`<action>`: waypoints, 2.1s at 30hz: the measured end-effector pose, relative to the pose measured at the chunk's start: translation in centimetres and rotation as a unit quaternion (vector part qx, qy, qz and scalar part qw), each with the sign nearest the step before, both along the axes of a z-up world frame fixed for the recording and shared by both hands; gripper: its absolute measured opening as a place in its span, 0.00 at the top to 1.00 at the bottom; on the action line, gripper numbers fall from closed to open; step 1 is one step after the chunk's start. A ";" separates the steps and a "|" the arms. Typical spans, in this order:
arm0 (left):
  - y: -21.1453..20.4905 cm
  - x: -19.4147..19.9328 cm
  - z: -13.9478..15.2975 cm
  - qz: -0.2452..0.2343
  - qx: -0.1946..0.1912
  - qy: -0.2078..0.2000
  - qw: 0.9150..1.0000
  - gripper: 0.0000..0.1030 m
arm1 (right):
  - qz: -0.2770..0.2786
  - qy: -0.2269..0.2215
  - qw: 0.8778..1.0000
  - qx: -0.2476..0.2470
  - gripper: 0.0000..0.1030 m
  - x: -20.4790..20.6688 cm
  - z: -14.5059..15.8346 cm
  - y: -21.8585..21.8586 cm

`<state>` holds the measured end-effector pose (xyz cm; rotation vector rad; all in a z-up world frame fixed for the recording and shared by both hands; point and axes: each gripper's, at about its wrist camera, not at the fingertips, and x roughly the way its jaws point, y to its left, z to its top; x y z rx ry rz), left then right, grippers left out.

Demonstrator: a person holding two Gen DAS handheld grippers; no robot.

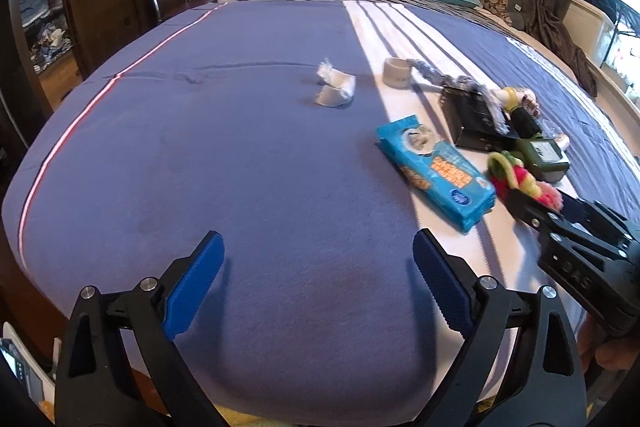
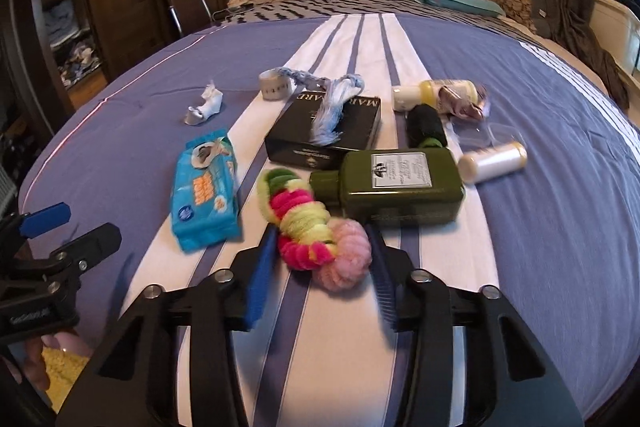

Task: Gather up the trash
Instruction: 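Grasp the pink-green fuzzy toy with the right tool, then grasp the blue wet-wipes pack with the left tool while the right tool holds the fuzzy toy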

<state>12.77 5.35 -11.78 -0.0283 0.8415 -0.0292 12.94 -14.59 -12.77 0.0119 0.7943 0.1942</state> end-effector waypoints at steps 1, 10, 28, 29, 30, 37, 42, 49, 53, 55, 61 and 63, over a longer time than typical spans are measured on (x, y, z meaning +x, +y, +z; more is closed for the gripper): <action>-0.3 0.1 -0.1 -0.004 -0.002 0.000 1.000 0.13 | 0.001 0.001 1.000 0.004 0.62 0.0 0.1 -0.2; -4.9 2.6 -0.4 -0.048 -0.030 0.008 0.998 0.13 | -0.012 -0.018 0.999 -0.023 0.65 -1.9 2.2 -1.9; -7.6 8.6 -1.5 -0.015 -0.015 0.023 1.000 0.38 | -0.059 -0.020 0.998 0.007 0.65 -1.8 2.2 -7.2; -7.5 8.7 -1.5 -0.015 -0.015 0.023 1.000 0.40 | -0.062 -0.020 0.998 0.006 0.65 -1.8 2.2 -7.4; -7.4 8.8 -1.4 -0.015 -0.014 0.022 1.000 0.41 | -0.064 -0.020 0.998 0.004 0.65 -1.9 2.2 -7.5; -8.0 9.0 -1.2 -0.008 0.039 0.010 0.999 0.25 | -0.066 -0.018 0.998 0.005 0.65 -2.0 2.2 -8.1; -8.9 8.5 -0.3 -0.009 0.101 -0.017 0.995 0.15 | -0.067 -0.015 0.998 0.016 0.65 -1.6 1.8 -8.6; -10.7 9.6 0.2 -0.056 0.114 -0.043 0.991 0.15 | -0.065 -0.011 0.997 0.029 0.65 -1.1 1.4 -9.2; -11.2 10.5 0.3 -0.081 0.084 -0.040 0.992 0.56 | -0.077 -0.011 0.997 0.027 0.65 -0.8 1.2 -9.8; -11.1 10.9 0.2 -0.089 0.067 -0.034 0.993 0.67 | -0.080 -0.010 0.996 0.029 0.65 -0.6 1.1 -10.0; -9.3 11.4 -0.7 -0.084 -0.001 -0.009 0.996 0.88 | -0.080 -0.015 0.996 0.032 0.65 -1.1 1.3 -10.0; -8.8 11.0 -0.8 -0.081 -0.014 -0.008 0.997 1.00 | -0.080 -0.018 0.996 0.033 0.65 -1.4 1.5 -9.9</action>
